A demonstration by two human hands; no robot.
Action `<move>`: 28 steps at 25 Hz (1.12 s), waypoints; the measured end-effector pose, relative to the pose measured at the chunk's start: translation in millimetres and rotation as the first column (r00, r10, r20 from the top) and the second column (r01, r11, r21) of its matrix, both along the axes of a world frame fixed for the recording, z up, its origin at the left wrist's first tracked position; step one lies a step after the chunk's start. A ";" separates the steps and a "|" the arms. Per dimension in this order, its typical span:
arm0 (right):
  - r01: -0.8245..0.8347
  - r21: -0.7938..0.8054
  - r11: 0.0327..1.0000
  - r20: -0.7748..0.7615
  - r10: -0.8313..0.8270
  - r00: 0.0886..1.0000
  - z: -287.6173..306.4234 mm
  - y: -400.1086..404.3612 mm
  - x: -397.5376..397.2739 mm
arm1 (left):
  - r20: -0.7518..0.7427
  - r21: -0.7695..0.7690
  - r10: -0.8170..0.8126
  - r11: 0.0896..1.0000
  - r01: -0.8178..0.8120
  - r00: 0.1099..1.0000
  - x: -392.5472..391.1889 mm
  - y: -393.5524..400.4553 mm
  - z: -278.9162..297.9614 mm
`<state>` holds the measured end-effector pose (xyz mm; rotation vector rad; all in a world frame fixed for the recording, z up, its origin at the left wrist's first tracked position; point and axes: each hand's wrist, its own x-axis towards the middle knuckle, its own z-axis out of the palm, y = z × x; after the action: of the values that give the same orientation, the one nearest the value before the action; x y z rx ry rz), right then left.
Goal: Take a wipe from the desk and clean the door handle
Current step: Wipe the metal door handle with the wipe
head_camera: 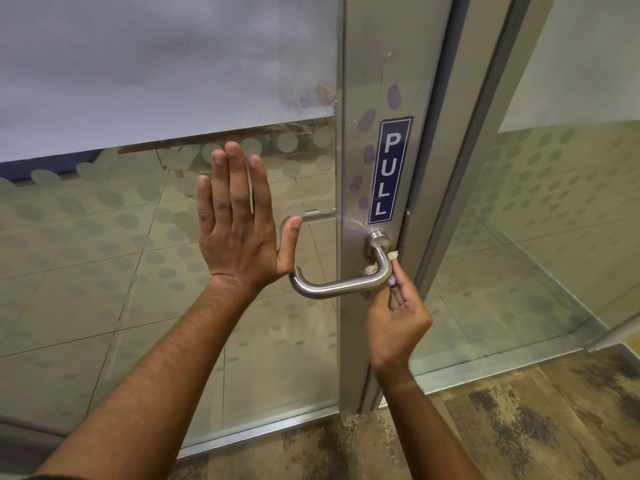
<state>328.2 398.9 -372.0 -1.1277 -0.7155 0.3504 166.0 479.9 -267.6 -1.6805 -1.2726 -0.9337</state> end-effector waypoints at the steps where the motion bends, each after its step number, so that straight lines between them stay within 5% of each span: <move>1: -0.009 0.014 1.000 -0.015 0.009 1.000 1.5 1.8 4.0 | -0.001 -0.004 0.004 1.000 -0.004 1.000 -0.2 0.0 -0.3; 4: -0.009 0.032 0.999 0.235 0.001 0.972 5.8 5.2 25.9 | 0.003 -0.007 0.014 1.000 -0.014 1.000 -0.3 -0.1 -0.8; 7: 0.031 0.049 0.998 0.658 -0.056 0.751 7.8 8.6 41.9 | -0.003 -0.001 0.013 1.000 -0.013 1.000 -0.1 -0.8 -0.8; 10: 0.034 0.029 0.999 0.719 -0.045 0.693 12.0 12.4 45.9 | -0.019 0.003 0.015 1.000 -0.015 1.000 0.5 -0.7 -0.8; 12: -0.001 -0.058 0.998 0.561 0.033 0.827 16.0 7.6 39.3 | -0.021 0.006 0.004 1.000 -0.004 1.000 1.2 -0.8 -0.5; 15: -0.138 -0.129 0.982 0.030 0.143 0.989 23.7 4.2 21.9 | -0.023 0.003 0.011 1.000 -0.011 1.000 1.3 -2.0 0.2; 21: -0.300 -0.029 0.954 -0.631 0.215 0.745 35.2 2.7 -0.4 | -0.021 -0.006 -0.003 1.000 0.003 1.000 0.6 -2.4 1.4; 24: -0.287 0.008 0.958 -0.736 0.200 0.647 39.1 6.0 -7.7 | -0.003 -0.001 -0.008 1.000 0.008 1.000 0.0 -1.7 1.6; 28: -0.260 -0.032 0.965 -0.725 0.157 0.671 36.6 11.0 -8.8 | -0.001 0.006 -0.016 1.000 0.016 1.000 0.0 -0.5 0.7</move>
<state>319.3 409.9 -335.4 -0.9187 -0.1074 0.9944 166.0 479.5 -266.9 -1.6885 -1.2560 -0.9459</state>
